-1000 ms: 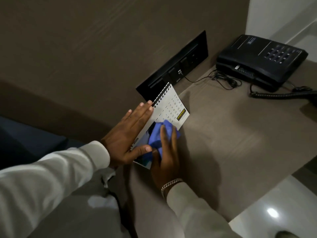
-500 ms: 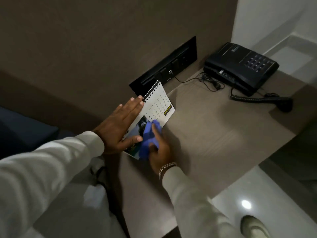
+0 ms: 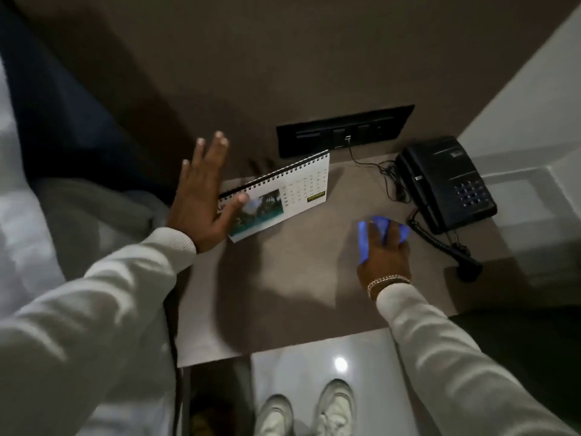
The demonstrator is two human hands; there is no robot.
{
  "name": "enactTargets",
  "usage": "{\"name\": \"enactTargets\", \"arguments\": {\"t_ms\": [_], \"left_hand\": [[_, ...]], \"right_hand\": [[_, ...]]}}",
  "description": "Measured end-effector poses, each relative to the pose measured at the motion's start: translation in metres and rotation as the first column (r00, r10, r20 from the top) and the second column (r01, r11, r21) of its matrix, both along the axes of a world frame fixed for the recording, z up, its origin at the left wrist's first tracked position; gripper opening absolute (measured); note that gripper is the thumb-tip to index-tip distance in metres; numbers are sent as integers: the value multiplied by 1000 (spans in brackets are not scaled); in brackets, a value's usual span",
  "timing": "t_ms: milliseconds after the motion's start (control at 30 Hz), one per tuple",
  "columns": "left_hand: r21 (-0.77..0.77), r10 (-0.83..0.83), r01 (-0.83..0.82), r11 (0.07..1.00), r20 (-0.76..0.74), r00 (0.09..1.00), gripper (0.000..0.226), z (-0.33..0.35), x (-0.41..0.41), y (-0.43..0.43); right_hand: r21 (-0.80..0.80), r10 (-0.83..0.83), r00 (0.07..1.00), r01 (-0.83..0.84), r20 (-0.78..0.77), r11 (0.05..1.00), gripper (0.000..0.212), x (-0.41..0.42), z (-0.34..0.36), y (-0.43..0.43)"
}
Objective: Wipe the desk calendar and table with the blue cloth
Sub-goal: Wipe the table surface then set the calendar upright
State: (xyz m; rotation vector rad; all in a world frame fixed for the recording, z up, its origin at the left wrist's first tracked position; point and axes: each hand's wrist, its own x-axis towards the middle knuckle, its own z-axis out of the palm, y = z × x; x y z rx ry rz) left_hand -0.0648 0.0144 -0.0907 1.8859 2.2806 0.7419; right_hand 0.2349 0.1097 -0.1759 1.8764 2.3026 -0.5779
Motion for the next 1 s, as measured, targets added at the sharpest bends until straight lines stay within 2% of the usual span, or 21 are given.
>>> {"name": "enactTargets", "arguments": {"t_ms": [100, 167, 267, 367, 400, 467, 533, 633, 700, 800, 900, 933, 1000], "left_hand": [[28, 227, -237, 971, 199, 953, 75, -19, 5, -34], [20, 317, -336, 942, 287, 904, 75, -31, 11, -48], [-42, 393, -413, 910, 412, 822, 75, -44, 24, -58], [-79, 465, -511, 856, 552, 692, 73, -46, 44, -55], [-84, 477, -542, 836, 600, 643, 72, -44, 51, -52], [-101, 506, -619, 779, 684, 525, 68, -36, 62, -43], [-104, 563, -716, 691, 699, 442, 59, -28, 74, -34], [-18, 632, -825, 564, 652, 418, 50, -14, 87, -25], [-24, 636, -857, 516, 681, 364, 53, -10, 91, -21], [-87, 579, -844, 530, 764, 285, 55, -12, 83, -18], [-146, 485, -779, 610, 846, 221, 70, -11, 65, -15], [-163, 458, -765, 623, 869, 187, 68, -11, 57, -12], [-199, 373, -739, 644, 925, 76, 49, -8, 40, -3]], "right_hand": [[-36, 131, 989, -129, 74, 991, 77, 6, -8, 2], [-16, 185, 981, -184, 62, 983, 68, 11, -10, 2], [-1, 31, 994, -31, -108, 1000, 58, 16, 4, 2], [309, 53, 940, 57, -338, 949, 50, 14, 29, 12], [337, 72, 889, 95, -451, 937, 47, 9, 37, 20], [195, 36, 755, 122, -655, 973, 44, -14, 53, 40], [14, -33, 683, 63, -730, 998, 45, -45, 63, 61], [-178, -145, 593, 4, -792, 984, 46, -82, 70, 78], [-246, -190, 563, -25, -804, 969, 46, -90, 71, 78], [-313, -229, 582, -47, -780, 948, 46, -91, 73, 70], [-387, -325, 487, -30, -811, 921, 38, -89, 73, 68], [-399, -339, 467, -33, -817, 916, 40, -89, 73, 68], [-404, -341, 431, -61, -835, 913, 42, -89, 74, 69]]}}
